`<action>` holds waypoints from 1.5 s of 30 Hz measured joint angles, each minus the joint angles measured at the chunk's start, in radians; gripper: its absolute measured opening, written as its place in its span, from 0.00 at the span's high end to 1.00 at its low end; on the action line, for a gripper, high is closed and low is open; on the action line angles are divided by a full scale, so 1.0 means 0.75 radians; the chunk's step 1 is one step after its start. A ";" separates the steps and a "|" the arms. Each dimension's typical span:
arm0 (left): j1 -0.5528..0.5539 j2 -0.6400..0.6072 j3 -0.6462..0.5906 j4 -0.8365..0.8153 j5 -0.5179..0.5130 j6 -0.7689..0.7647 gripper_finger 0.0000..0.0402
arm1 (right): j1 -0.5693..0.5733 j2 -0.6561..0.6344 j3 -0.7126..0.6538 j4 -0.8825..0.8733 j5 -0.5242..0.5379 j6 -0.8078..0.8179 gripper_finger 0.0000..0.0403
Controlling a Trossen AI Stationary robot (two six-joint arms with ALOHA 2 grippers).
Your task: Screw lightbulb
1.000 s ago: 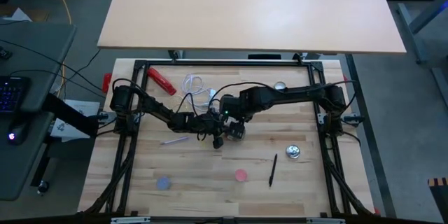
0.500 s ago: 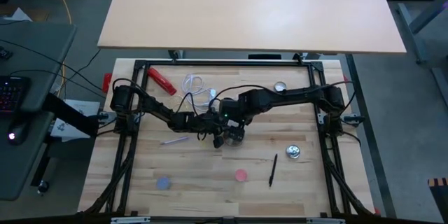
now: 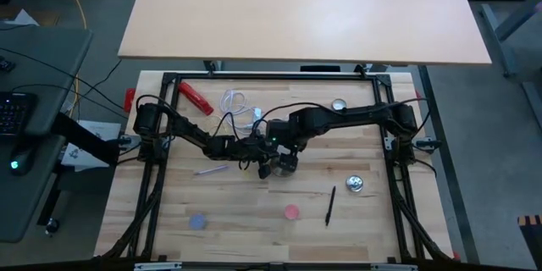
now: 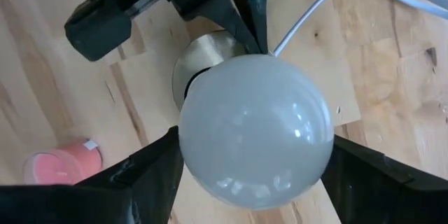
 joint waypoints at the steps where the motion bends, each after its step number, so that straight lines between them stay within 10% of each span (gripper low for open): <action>1: 0.000 0.000 0.000 0.000 0.000 0.000 1.00 | 0.000 0.000 0.000 -0.001 0.000 -0.010 0.26; 45: 0.000 -0.001 0.001 -0.037 -0.031 0.035 1.00 | -0.001 -0.002 0.002 -0.071 -0.024 -0.241 0.26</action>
